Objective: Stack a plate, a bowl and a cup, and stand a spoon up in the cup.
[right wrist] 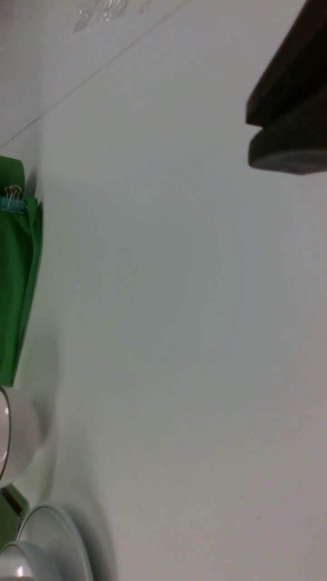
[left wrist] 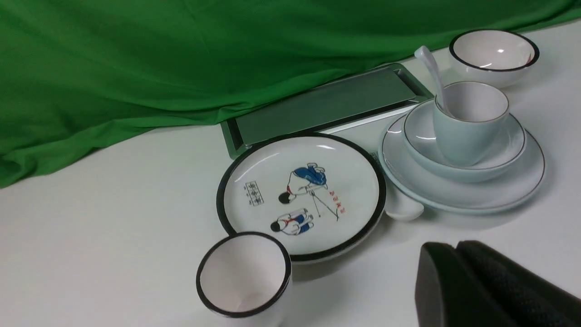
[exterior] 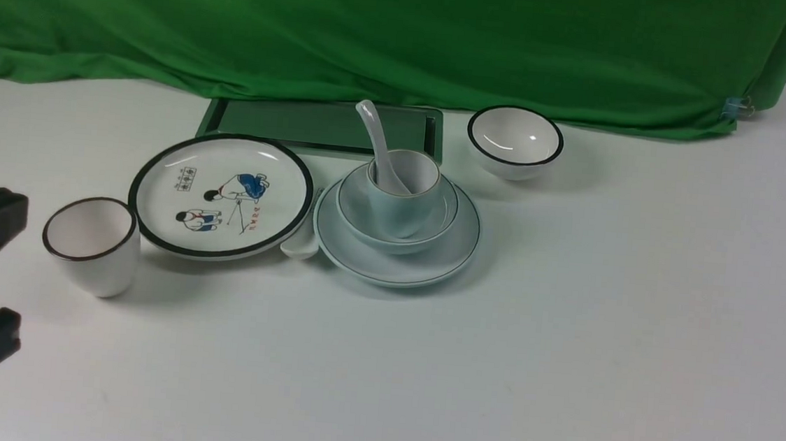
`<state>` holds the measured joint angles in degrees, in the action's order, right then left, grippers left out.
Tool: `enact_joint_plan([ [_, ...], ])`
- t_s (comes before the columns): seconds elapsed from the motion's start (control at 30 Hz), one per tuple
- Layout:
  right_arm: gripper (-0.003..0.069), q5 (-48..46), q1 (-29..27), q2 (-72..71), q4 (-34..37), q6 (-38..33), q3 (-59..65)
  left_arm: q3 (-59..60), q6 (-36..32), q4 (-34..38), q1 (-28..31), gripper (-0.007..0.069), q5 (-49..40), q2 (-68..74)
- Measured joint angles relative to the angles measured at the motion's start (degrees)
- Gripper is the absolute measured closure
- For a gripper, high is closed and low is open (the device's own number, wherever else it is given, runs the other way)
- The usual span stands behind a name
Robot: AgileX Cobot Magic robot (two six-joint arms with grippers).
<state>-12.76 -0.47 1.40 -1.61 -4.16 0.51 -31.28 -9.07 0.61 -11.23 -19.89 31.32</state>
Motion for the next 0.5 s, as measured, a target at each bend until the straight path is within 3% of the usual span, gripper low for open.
enact_joint_plan([
  [0.13,0.0548,0.00,0.00,0.00,0.00,0.00,0.00,8.14,0.00,-0.61,0.00,0.0655,10.56,-4.59],
  [0.3,0.0533,-0.07,0.00,0.00,0.00,0.00,0.00,29.45,-0.44,-0.05,0.00,0.0655,36.36,-18.30],
  [0.37,0.0530,0.07,0.00,0.00,0.00,0.00,0.00,30.40,-0.44,1.02,0.00,0.0655,34.76,-20.77],
  [0.43,0.0524,0.06,0.00,0.00,0.00,0.00,0.00,30.52,-0.39,3.66,0.10,0.0655,20.70,-28.27],
  [0.5,0.0522,0.00,0.00,0.00,0.00,0.00,0.00,30.90,-0.39,3.71,0.24,0.0655,16.96,-29.86],
])
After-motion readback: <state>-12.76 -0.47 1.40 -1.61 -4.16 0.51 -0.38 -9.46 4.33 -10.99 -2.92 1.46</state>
